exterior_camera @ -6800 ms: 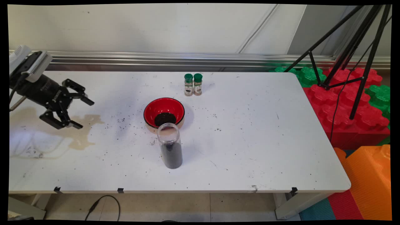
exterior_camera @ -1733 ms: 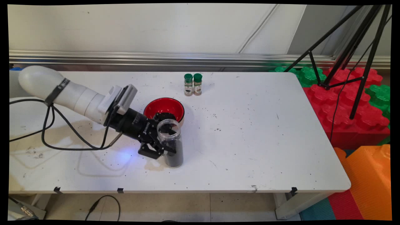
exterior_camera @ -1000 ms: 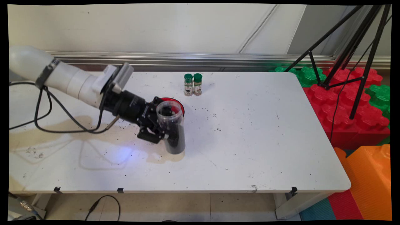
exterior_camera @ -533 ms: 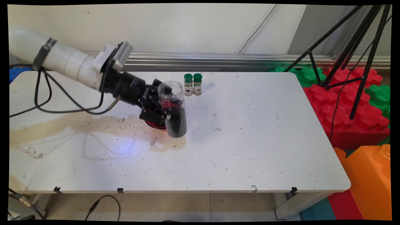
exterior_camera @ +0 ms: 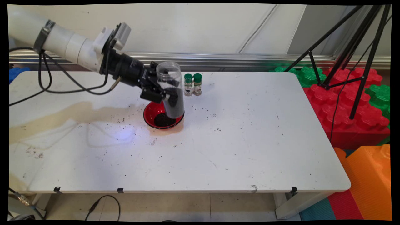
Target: Pour the black seasoning powder in the red bowl
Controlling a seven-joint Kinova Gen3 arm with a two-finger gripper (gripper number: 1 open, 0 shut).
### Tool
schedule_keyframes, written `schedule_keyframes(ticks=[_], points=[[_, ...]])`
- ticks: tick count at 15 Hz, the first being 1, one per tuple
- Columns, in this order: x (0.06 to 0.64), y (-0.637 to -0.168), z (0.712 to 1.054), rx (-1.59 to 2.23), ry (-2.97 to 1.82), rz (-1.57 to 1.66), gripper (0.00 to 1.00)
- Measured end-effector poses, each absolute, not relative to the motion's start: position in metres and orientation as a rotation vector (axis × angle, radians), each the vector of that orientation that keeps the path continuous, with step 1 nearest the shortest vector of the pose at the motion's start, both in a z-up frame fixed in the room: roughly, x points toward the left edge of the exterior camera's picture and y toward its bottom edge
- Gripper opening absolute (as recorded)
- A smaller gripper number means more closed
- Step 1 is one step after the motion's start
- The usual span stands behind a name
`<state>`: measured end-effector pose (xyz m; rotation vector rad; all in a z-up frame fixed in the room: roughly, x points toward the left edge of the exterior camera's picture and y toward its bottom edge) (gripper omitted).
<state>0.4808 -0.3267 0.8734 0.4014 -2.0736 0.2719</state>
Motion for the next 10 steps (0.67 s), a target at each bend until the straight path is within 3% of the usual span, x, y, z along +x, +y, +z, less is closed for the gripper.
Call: schedule_keyframes(ticks=[10], points=[[0.524,-0.363,0.875,0.437,-2.130,0.425,0.00]])
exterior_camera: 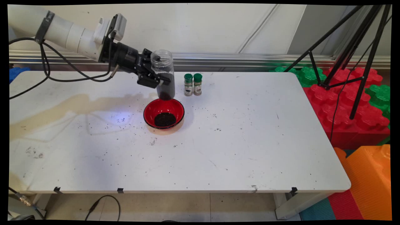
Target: Pour the black seasoning powder in the red bowl
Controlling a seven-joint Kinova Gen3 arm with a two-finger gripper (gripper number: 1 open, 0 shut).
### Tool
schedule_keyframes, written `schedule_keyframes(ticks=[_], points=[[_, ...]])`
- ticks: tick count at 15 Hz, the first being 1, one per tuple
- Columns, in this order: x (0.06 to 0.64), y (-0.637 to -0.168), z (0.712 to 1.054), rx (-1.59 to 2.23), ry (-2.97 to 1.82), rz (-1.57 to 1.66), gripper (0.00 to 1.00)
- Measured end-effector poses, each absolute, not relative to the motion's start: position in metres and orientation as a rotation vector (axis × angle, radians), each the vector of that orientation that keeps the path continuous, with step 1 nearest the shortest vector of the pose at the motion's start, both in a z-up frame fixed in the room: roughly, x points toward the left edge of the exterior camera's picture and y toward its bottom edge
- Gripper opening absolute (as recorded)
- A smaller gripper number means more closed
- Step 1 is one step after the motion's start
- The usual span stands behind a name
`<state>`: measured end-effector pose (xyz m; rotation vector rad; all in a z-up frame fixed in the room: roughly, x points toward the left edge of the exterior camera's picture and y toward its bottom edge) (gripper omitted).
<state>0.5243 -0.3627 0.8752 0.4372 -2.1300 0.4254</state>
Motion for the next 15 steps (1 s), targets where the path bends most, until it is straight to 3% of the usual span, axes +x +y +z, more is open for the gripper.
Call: schedule_keyframes(ticks=[15], points=[[0.570,-0.392,0.854,0.223,-2.245,0.739,0.00]])
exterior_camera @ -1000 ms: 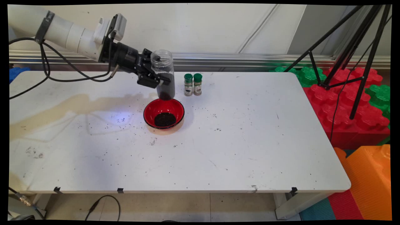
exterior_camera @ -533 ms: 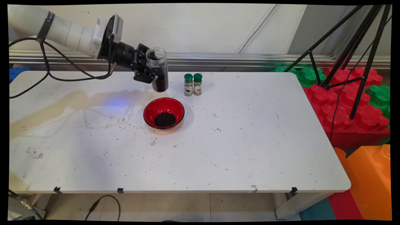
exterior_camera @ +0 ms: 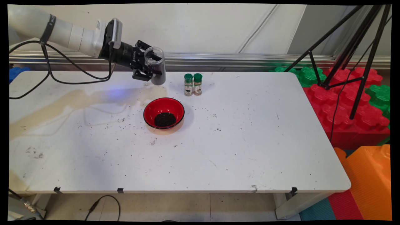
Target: Pour the black seasoning powder in the red bowl
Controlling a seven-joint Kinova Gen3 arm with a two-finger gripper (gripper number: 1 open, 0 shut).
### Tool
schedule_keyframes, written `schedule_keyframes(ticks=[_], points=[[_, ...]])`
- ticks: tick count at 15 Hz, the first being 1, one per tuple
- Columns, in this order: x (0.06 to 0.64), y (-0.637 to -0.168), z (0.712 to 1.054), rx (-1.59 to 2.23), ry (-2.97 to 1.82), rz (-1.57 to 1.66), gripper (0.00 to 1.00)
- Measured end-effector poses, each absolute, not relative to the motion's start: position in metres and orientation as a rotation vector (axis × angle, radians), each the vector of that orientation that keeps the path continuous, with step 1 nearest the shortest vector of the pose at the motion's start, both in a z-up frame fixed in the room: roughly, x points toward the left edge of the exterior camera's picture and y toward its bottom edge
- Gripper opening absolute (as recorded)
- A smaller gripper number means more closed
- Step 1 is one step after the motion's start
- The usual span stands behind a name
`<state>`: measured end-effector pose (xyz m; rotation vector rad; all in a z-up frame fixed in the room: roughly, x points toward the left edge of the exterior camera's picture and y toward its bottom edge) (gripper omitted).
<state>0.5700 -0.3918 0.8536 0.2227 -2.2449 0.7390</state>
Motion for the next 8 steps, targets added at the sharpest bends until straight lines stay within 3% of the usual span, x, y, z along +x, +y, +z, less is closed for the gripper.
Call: schedule_keyframes(ticks=[8], points=[[0.572,-0.395,0.840,0.070,-2.317,0.864,0.00]])
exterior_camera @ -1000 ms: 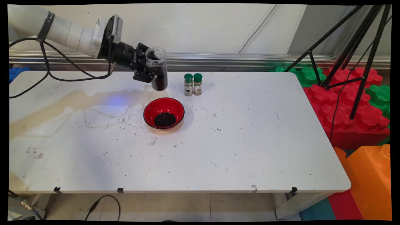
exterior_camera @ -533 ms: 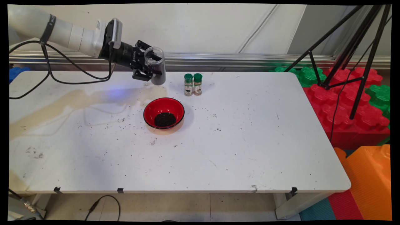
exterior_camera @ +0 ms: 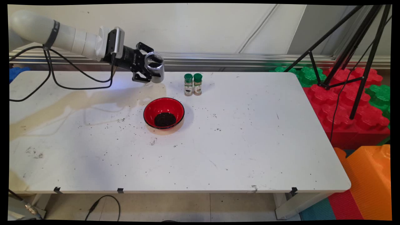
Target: Pour the black seasoning powder in the red bowl
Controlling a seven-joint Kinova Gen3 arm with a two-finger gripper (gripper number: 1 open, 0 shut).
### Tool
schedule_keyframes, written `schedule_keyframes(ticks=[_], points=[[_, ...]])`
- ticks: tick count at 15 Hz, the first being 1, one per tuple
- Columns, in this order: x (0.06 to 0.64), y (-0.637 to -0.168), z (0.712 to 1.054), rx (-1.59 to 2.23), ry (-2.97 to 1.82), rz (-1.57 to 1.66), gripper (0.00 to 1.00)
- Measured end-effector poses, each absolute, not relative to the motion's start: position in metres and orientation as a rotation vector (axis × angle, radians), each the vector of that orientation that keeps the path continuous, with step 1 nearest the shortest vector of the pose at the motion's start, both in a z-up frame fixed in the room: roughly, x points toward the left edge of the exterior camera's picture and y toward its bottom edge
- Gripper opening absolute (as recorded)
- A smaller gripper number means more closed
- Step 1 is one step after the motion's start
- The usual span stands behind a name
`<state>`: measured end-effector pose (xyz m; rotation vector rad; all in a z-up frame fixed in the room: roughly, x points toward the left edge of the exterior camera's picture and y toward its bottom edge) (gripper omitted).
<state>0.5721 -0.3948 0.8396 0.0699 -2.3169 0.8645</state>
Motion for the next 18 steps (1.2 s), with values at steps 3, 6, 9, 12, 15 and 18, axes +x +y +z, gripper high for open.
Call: schedule_keyframes(ticks=[3,6,9,12,15,18], points=[[0.572,-0.394,0.834,-0.007,-2.352,0.929,0.00],[0.570,-0.392,0.830,-0.074,-2.377,0.981,0.00],[0.567,-0.390,0.827,-0.156,-2.404,1.045,0.00],[0.564,-0.387,0.824,-0.255,-2.427,1.110,0.00],[0.562,-0.385,0.823,-0.334,-2.440,1.154,0.00],[0.559,-0.381,0.822,-0.432,-2.447,1.200,0.00]])
